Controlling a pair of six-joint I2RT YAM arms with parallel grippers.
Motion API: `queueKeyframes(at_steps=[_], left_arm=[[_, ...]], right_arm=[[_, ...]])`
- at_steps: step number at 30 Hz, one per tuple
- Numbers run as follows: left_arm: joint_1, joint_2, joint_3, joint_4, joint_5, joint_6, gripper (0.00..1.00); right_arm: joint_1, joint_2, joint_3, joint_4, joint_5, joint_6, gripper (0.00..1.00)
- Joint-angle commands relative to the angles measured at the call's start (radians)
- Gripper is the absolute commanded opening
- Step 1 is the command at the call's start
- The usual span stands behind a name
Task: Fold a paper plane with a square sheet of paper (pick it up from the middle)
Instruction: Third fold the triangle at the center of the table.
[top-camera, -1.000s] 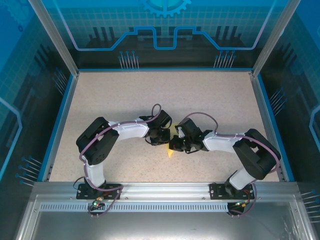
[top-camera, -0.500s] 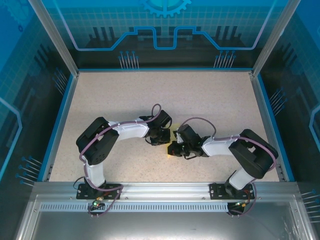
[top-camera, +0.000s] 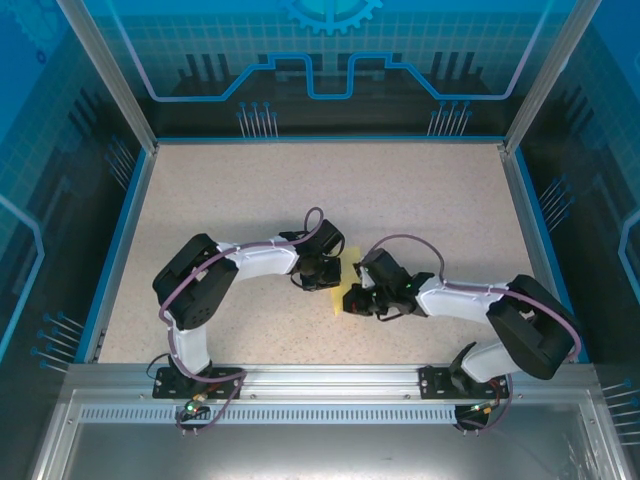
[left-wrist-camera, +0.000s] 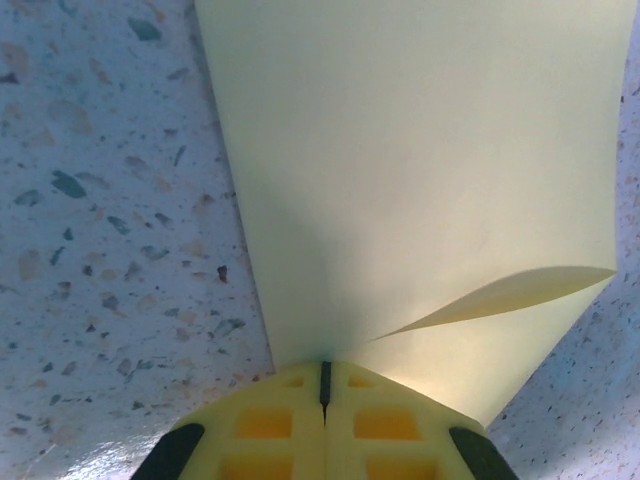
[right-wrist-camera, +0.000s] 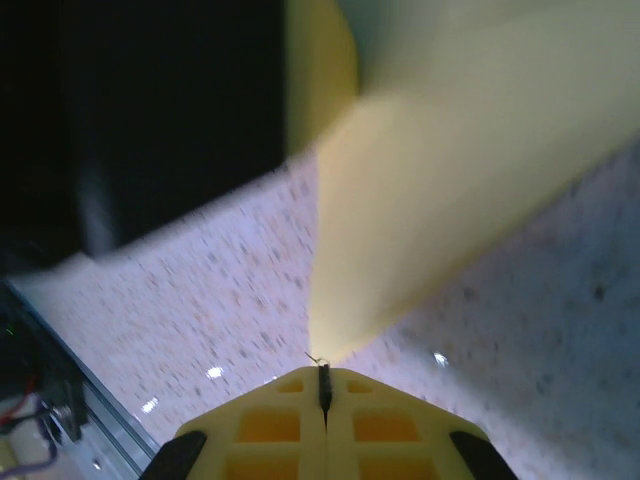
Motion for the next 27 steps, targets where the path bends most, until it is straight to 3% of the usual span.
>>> queueKeyframes(at_steps=[1, 16, 20, 23, 27], left_arm=[[0.006, 0.080, -0.023, -0.111, -0.129, 0.050, 0.00], [0.006, 0.010, 0.013, -0.110, -0.069, 0.087, 0.00], [0.005, -0.067, 0.026, -0.094, -0.050, 0.092, 0.10], [0.004, -0.143, -0.019, -0.035, -0.007, 0.053, 0.16], [-0.006, -0.205, -0.160, 0.138, 0.118, -0.087, 0.12]], right_arm=[[-0.052, 0.032, 0.049, -0.005, 0.017, -0.024, 0.00], [-0.089, 0.219, 0.068, 0.038, -0.014, -0.042, 0.00], [-0.088, 0.222, 0.058, 0.035, -0.009, -0.031, 0.00], [-0.089, 0.216, 0.056, 0.033, -0.008, -0.023, 0.00], [-0.086, 0.208, 0.058, 0.030, -0.009, -0.013, 0.00]])
